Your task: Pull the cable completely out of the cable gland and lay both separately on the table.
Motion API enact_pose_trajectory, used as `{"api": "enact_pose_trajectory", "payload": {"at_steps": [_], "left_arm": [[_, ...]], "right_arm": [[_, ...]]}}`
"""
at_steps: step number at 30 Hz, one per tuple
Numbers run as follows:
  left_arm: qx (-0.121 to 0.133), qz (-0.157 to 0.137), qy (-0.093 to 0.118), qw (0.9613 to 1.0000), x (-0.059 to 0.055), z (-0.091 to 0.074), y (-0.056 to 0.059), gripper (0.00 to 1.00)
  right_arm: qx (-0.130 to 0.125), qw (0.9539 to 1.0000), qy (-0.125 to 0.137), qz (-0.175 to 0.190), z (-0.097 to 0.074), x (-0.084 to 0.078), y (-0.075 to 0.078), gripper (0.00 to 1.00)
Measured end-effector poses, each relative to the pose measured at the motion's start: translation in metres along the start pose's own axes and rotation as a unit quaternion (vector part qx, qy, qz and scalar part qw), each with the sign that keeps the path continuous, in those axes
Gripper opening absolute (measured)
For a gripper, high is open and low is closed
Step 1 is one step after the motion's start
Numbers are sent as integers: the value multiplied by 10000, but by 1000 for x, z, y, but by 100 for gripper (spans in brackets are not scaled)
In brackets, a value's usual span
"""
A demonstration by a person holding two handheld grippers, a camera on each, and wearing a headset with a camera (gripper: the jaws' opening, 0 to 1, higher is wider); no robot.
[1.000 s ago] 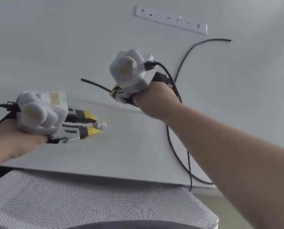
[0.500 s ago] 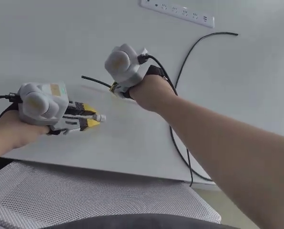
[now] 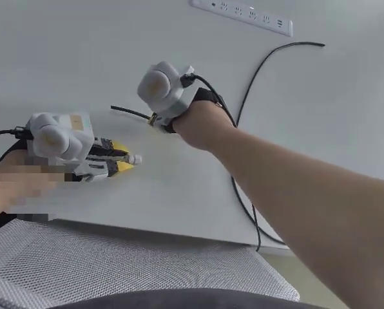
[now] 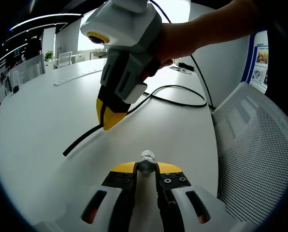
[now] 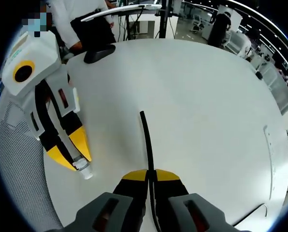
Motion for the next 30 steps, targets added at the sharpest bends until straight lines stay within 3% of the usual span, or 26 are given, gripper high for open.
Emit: {"api": "enact_pose_trajectory", "payload": {"at_steps": [8,30], "left_arm": [[36,11,-90,10000,-6,1,0,16],[44,4,-136,9999,0,2,-1,16]], "right_arm": [[1,10000,-33,-45,3,0,-1,0],[-65,9999,-18,-158,8,0,4,2]]}}
Point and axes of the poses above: the centre of the closed fingertips' face, and the gripper's own axes: z roughly forward along the fingers, y roughly to its right, x roughly out of its top, the point moved 5 cm from there along -z, roughly backward along the fingers, and after that the axes turned 13 degrees about -y, right-handed, at the moved point
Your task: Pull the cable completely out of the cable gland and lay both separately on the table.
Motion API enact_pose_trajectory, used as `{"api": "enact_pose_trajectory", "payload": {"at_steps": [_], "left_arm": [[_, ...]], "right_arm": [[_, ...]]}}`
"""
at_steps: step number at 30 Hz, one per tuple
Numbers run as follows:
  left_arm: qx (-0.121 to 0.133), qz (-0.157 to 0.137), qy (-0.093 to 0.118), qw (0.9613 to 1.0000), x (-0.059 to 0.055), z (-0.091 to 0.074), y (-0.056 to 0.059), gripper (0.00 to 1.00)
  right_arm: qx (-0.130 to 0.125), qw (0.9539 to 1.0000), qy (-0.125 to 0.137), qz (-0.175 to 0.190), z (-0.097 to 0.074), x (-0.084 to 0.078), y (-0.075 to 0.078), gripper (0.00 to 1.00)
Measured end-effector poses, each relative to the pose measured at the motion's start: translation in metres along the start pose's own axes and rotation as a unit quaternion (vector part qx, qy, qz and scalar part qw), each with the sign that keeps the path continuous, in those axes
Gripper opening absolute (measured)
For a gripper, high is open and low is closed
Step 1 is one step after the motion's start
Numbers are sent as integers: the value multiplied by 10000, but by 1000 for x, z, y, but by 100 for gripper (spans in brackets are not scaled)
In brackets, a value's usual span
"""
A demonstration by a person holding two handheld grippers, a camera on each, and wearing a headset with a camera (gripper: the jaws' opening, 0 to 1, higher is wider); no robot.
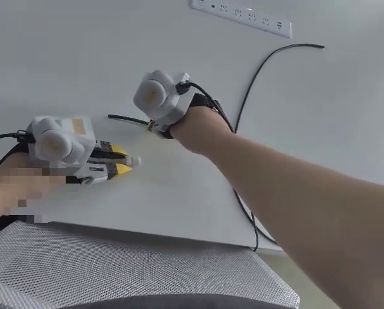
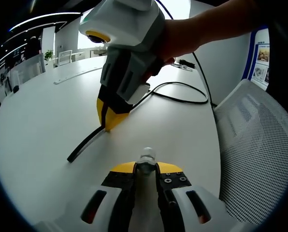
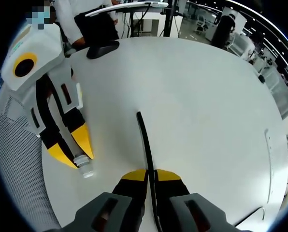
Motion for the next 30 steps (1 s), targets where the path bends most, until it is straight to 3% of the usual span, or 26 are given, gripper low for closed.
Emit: {"api": "enact_pose_trajectory", "payload": {"at_steps": [5,13,16,19,22,25,30], "left_arm": [[38,-108,13,9999,1,0,-1,22],[140,-205,52,9997,3,-2,-3,31],[162,-223,48,9996,3,-3,-2,32],[188,-256,67,9995,3,-5,0,34],[195,-260,103,9994,7,-10,3,35],[202,-335,114,9992,8,-13,5,36],[240,-422,107,9988,8,-22,6,40]], "right_arm": [[-146,9998,133,67,-2,-1,6,11],[-163,9985,444,283,-16,-4,10,16],[-148,9959,629,636,-23,-11,13,18],[-196,9938,834,707,-30,-15,15,23],[-232,9931,876,749,-37,-24,14,25],[-191,9882,1088,1060,-46,-32,15,28],[-137,9832,1380,1187,-63,-44,11,34]]}}
Point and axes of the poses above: the centre of the closed fingertips' face, and the gripper's own axes: z roughly forward along the fingers, y roughly to its right, x roughly out of its top, the point moved 5 cm from there along -z, roughly backward along the fingers, and after that the axes turned 13 degrees about -y, right-handed, at the moved point
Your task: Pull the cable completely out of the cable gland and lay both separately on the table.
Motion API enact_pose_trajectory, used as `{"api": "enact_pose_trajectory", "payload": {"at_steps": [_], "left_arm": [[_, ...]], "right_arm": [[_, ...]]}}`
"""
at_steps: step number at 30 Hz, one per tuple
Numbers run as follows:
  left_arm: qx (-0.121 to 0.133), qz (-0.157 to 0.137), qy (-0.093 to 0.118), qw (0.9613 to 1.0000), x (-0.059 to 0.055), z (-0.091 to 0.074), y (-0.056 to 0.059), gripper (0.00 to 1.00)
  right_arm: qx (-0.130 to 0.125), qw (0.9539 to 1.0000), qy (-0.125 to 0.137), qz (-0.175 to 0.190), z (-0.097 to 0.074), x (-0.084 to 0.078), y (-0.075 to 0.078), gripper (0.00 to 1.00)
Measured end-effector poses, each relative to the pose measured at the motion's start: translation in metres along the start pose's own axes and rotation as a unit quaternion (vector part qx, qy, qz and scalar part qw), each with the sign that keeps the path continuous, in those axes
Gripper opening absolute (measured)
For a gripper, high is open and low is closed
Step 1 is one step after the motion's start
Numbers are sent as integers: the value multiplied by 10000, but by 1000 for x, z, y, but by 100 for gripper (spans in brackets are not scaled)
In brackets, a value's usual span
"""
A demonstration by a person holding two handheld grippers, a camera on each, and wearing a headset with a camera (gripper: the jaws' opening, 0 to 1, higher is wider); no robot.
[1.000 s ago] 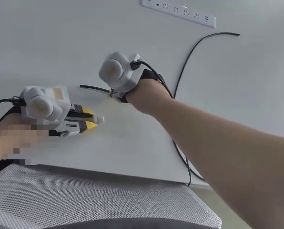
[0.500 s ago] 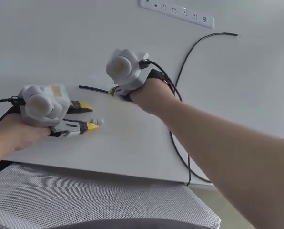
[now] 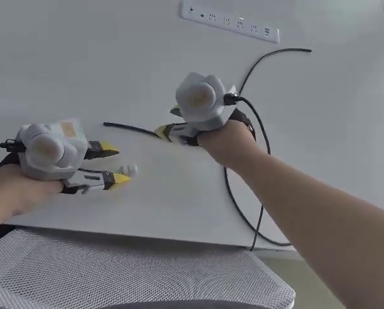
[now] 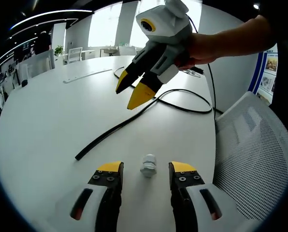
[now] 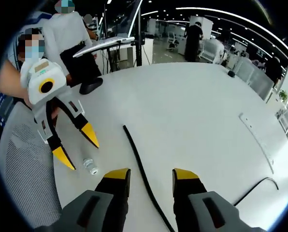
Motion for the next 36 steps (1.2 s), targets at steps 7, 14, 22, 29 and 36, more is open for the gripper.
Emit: {"api": "enact_pose_trajectory", "payload": {"at_steps": [7,14,22,29,36], "left_arm": [[94,-83,62,9999,7,-19,-1,47],[189,-156,110,9996,9,-37,0,53],[258,-528,325,9977,8,-60,0,57],[383,-718,416,9958,1,-76,2,64],[439,-770,613,9942,-1,-93,9,68]], "right_arm": [[154,9975,599,347,-36,-6,0,47],[201,9921,1031,689,-73,-18,1,57],[278,9878,1278,841,-99,-38,-8,65],[248,9793,1575,1247,-122,-65,-16,71],[176,9743,1634,1538,-137,-92,-22,75]]}}
Point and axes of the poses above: the centre of the closed fingertips' face, and the gripper's own axes: z roughly forward along the fingers, y roughly to its right, x roughly out of its top, the point moved 5 cm from there along -z, roughly backward along the fingers, and after that the axes turned 13 degrees about -y, right-handed, at the moved point
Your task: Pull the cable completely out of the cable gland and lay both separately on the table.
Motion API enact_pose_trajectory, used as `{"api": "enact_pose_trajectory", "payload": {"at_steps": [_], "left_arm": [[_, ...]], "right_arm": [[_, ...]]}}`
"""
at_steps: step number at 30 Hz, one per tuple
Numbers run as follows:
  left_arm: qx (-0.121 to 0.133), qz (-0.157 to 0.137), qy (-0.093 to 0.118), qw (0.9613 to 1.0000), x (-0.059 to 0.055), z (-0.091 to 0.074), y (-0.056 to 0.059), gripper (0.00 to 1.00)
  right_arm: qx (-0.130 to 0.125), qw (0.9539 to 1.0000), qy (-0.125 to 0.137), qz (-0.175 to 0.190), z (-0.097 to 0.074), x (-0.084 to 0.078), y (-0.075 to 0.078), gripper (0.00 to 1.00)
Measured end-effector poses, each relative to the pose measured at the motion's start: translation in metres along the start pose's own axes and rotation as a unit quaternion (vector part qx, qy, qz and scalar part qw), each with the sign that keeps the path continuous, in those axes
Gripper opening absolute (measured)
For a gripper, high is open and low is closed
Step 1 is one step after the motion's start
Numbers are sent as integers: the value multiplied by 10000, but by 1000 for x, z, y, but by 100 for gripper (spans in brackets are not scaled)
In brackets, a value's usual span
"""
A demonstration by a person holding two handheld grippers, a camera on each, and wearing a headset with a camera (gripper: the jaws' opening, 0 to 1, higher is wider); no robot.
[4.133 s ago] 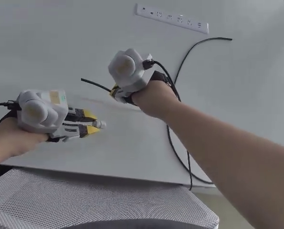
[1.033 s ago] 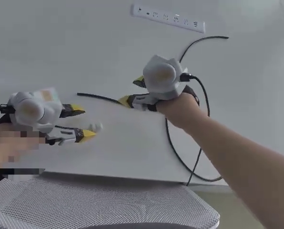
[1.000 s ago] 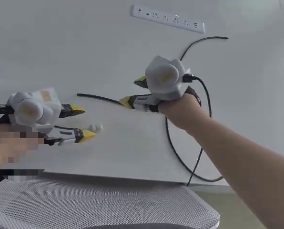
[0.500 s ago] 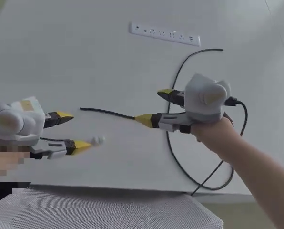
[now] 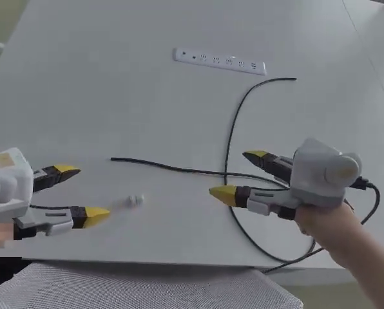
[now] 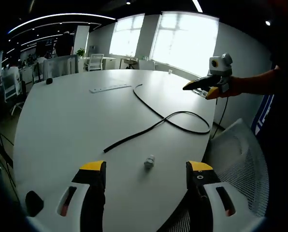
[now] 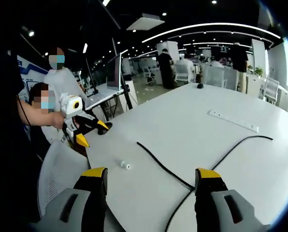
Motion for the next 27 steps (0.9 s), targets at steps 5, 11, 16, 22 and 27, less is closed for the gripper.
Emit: {"api": "enact_pose_trajectory", "payload": {"at_steps": [5,11,16,22,27], "left_arm": [[71,-115,-24,9999,-6,-8,0,72],[152,-223,-4,9996,-11,-20,-1,76],[167,-244,-2,9996,-13,-27,0,80],[206,-250,-97,9994,-16,-29,0,82],[216,-178,-209,9994,-19,-28,2,83]], "right_arm": [[-76,9999,16,112,-13,-15,-1,78],[-51,9999,-56,113,-22,-34,-8,85],[124,9997,-175,134,-19,-50,-17,89],[107,9993,-248,257,-14,-59,-20,90],[121,9991,-287,276,-13,-61,-22,92]]}}
Point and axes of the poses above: the centre of the closed fingertips' face, and the gripper's own axes: z roughly forward along the fingers, y roughly to its right, x roughly out of its top, the point moved 5 cm from there along -z, roughly backward along the fingers, and after that the axes turned 13 degrees about -y, right-handed, at the moved point
